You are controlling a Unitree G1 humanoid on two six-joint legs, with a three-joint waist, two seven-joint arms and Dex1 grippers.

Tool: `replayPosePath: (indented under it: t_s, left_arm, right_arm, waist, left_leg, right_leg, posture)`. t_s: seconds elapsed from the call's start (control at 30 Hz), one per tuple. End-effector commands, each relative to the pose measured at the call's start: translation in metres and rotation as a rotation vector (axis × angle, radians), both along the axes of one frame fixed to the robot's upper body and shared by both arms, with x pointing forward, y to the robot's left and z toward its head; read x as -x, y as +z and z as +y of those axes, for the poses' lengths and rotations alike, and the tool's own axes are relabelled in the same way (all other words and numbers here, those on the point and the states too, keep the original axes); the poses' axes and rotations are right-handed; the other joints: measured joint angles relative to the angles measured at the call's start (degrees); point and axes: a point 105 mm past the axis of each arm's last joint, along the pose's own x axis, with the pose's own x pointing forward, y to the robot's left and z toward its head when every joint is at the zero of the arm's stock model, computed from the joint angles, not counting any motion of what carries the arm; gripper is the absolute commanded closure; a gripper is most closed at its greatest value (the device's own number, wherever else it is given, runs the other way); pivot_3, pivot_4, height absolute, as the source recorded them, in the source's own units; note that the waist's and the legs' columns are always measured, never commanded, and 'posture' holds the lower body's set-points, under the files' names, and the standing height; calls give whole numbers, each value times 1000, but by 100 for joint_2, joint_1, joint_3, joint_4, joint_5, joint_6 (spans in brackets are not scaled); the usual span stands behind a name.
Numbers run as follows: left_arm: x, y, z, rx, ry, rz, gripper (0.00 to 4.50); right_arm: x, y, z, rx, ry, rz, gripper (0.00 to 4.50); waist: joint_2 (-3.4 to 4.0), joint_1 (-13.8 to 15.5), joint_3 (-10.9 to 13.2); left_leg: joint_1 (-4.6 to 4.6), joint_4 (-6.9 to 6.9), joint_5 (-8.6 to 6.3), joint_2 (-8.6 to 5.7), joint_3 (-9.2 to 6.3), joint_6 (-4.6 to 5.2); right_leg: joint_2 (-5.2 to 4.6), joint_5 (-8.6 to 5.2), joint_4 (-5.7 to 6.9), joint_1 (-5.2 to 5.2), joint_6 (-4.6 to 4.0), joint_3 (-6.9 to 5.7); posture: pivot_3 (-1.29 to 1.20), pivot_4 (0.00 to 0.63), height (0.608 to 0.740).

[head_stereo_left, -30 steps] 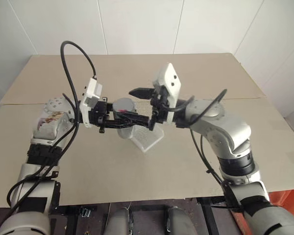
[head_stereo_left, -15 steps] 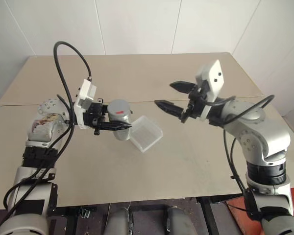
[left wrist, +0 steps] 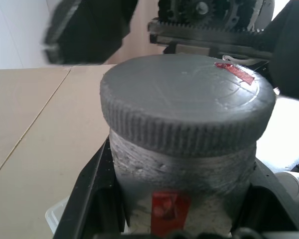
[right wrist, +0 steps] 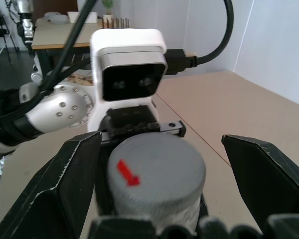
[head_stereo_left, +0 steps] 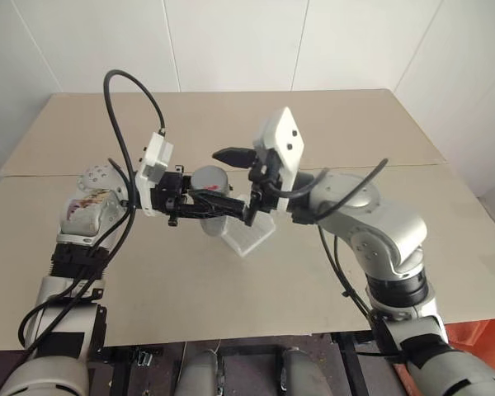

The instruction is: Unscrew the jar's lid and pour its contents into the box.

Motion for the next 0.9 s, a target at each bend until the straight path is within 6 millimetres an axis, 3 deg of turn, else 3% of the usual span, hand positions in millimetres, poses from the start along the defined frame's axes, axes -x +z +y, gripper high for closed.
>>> replayPosePath:
  t_s: [0.03,0.23,0.53,0.7,0.9]
  left_arm:
    - [1,11,1,2,-5,-53,2457]
    - [1,11,3,-1,0,-57,2457]
    - [3,9,7,-5,6,-54,2457]
    - [3,9,8,-7,9,-51,2457]
    - [3,9,8,-6,7,-50,2457]
  right_arm:
    - [0,13,8,-24,-7,-54,22]
    - [-14,9,5,-20,-68,-35,22]
    - [-24,11,-36,-50,-178,-31,22]
    - [-22,11,-61,-48,-227,-40,22]
    - [-12,7,-68,-22,-206,-56,22]
  waist:
    - [0,-6,0]
    - [0,-6,0]
    - [0,-3,0]
    - [0,3,0]
    - [0,1,0]
  left_leg:
    - [0,0,0,0,0,0]
    - [0,0,0,0,0,0]
    - [0,-1,0,0,0,0]
    - [0,-1,0,0,-1,0]
    - [0,-3,-1,0,0,2]
  right_leg:
    - [0,0,0,0,0,0]
    - [0,0,0,0,0,0]
    - [0,0,0,0,0,0]
    - [-1,0,-1,0,0,0]
    - [-2,0,-1,1,0,-1]
  posture:
    - [0,150,740]
    - [0,150,740]
    - [0,150,740]
    - [0,150,740]
    - [0,150,740]
